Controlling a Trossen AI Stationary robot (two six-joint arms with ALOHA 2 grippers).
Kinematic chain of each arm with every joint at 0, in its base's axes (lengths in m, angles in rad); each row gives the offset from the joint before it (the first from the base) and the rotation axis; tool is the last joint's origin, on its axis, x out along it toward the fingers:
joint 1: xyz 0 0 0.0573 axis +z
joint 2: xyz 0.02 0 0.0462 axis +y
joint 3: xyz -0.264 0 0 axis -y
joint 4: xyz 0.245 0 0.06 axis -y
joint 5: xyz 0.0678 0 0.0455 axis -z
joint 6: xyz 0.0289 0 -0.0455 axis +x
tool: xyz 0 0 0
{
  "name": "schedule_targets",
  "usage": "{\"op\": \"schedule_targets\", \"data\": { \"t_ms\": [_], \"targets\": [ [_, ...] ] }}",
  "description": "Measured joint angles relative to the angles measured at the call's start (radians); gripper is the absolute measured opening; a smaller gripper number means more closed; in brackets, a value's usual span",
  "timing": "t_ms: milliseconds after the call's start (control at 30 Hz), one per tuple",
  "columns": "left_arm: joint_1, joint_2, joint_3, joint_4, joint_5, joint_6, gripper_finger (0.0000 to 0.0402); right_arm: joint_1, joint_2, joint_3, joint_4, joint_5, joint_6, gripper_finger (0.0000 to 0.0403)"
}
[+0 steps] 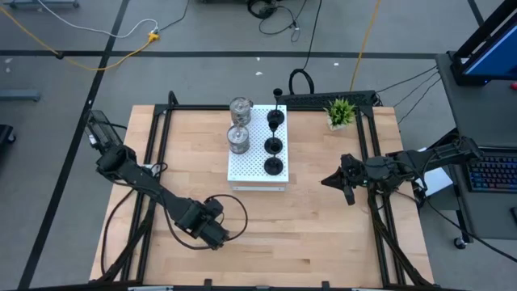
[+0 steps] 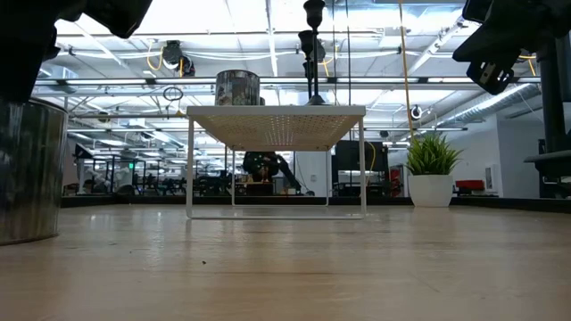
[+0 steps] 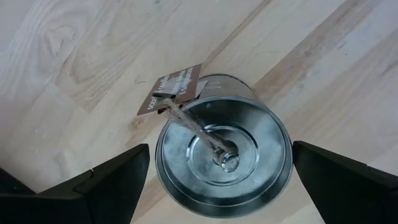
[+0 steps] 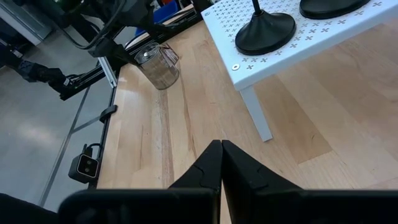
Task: Pick & Place candle stick holders
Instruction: Put the brown scented candle on the shelf aligned with the other brown scented candles
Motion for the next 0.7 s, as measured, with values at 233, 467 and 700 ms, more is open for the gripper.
{"op": "schedule_targets", "data": {
  "t_ms": [233, 467, 700],
  "targets": [
    [0.0, 0.0, -0.028, 0.018, 0.004, -0.007, 0.0399, 0.0, 0.0, 0.0, 0.0, 0.0, 0.0, 0.0],
    [0.0, 0.0, -0.033, 0.043, -0.007, -0.015, 0.0399, 0.0, 0.0, 0.0, 0.0, 0.0, 0.0, 0.0],
    [0.002, 0.021, -0.034, 0.052, -0.021, -0.006, 0.0399, 0.0, 0.0, 0.0, -0.001, 0.0, 0.0, 0.0]
  ]
}}
